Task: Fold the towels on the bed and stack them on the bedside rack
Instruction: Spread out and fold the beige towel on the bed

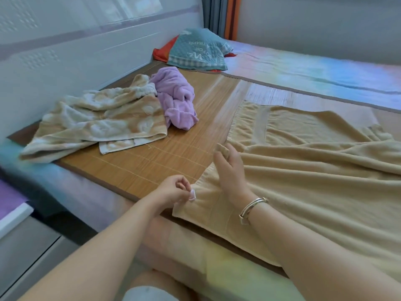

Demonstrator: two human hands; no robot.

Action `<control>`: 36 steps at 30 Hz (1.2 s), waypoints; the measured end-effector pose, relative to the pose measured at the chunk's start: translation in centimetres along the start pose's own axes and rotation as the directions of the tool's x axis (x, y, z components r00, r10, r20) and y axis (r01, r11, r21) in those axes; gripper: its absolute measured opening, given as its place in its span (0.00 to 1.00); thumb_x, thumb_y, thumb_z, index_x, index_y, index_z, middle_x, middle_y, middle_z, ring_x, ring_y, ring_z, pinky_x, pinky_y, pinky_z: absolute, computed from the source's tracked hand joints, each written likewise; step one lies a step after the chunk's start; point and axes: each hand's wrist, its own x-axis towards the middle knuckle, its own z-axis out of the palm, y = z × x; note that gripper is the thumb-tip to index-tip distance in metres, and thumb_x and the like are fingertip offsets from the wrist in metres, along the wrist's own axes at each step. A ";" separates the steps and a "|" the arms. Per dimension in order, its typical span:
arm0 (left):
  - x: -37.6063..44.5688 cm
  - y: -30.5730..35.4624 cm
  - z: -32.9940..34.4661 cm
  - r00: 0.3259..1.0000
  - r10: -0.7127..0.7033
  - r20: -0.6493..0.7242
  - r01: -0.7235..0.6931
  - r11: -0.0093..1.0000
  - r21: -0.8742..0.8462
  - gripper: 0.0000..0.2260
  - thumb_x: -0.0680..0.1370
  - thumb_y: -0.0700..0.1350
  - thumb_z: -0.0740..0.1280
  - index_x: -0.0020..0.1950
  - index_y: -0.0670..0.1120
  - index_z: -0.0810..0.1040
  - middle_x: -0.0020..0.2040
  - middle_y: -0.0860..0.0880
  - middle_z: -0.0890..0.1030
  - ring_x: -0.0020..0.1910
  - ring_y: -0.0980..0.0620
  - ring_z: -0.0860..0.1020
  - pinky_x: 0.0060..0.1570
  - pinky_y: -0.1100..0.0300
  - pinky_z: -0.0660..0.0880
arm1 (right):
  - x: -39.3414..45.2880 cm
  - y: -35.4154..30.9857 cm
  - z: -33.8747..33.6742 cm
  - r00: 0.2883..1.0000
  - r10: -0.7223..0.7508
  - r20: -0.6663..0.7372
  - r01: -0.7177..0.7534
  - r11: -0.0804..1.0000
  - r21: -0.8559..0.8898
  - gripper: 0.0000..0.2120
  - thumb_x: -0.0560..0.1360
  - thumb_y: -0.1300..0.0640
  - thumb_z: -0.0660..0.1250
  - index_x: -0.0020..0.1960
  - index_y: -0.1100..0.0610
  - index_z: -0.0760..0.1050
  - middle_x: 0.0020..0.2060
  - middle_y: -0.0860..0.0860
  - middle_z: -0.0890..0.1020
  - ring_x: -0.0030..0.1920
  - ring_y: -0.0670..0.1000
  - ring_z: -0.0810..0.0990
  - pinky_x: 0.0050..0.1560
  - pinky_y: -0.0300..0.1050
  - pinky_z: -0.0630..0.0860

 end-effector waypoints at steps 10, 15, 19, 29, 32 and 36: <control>-0.3 -0.6 -1.1 0.979 -0.201 0.041 0.205 0.963 -0.175 0.16 0.80 0.53 0.62 0.54 0.41 0.80 0.51 0.43 0.83 0.51 0.45 0.82 0.54 0.50 0.79 | -4.8 4.0 2.2 0.801 0.379 0.463 -0.256 0.917 -0.307 0.04 0.71 0.55 0.63 0.40 0.54 0.72 0.34 0.49 0.76 0.36 0.47 0.73 0.43 0.46 0.73; -1.0 -0.2 -0.3 0.990 -0.139 0.018 0.139 0.990 -0.016 0.07 0.74 0.45 0.72 0.44 0.43 0.79 0.47 0.48 0.81 0.53 0.49 0.81 0.52 0.54 0.79 | -5.0 3.2 0.9 0.834 0.375 0.405 -0.273 0.918 -0.288 0.10 0.65 0.64 0.58 0.32 0.56 0.76 0.32 0.54 0.79 0.35 0.48 0.77 0.43 0.46 0.76; -1.1 0.0 0.0 0.990 -0.138 -0.039 0.141 0.987 0.083 0.07 0.73 0.38 0.72 0.38 0.44 0.76 0.48 0.46 0.81 0.53 0.49 0.79 0.55 0.51 0.79 | -4.2 3.3 -0.9 0.944 0.242 0.223 -0.113 0.875 -0.471 0.09 0.73 0.66 0.56 0.43 0.56 0.74 0.37 0.48 0.77 0.37 0.47 0.73 0.42 0.45 0.72; -0.9 -0.5 -0.4 0.984 -0.157 -0.088 0.166 0.981 0.105 0.07 0.72 0.39 0.74 0.40 0.44 0.76 0.53 0.45 0.80 0.54 0.49 0.78 0.53 0.55 0.79 | -6.6 4.9 -3.3 0.740 0.075 0.669 0.572 0.454 -0.683 0.09 0.71 0.47 0.62 0.44 0.50 0.64 0.44 0.45 0.68 0.45 0.47 0.61 0.48 0.42 0.63; -1.1 -0.2 -0.6 0.981 -0.151 -0.123 0.166 0.979 0.119 0.06 0.73 0.41 0.74 0.42 0.44 0.77 0.54 0.46 0.78 0.55 0.49 0.77 0.52 0.56 0.78 | -6.5 4.1 -4.2 0.791 0.043 0.611 0.519 0.481 -0.706 0.06 0.73 0.51 0.60 0.41 0.52 0.65 0.38 0.45 0.72 0.42 0.48 0.66 0.46 0.43 0.65; -1.7 0.0 -1.4 0.981 -0.128 -0.147 0.159 0.960 0.228 0.06 0.73 0.44 0.74 0.40 0.46 0.77 0.49 0.46 0.80 0.51 0.49 0.77 0.58 0.54 0.75 | -7.1 2.5 -4.3 0.839 0.057 0.541 0.321 0.751 -0.576 0.07 0.74 0.53 0.63 0.40 0.51 0.65 0.31 0.45 0.73 0.33 0.46 0.70 0.35 0.41 0.67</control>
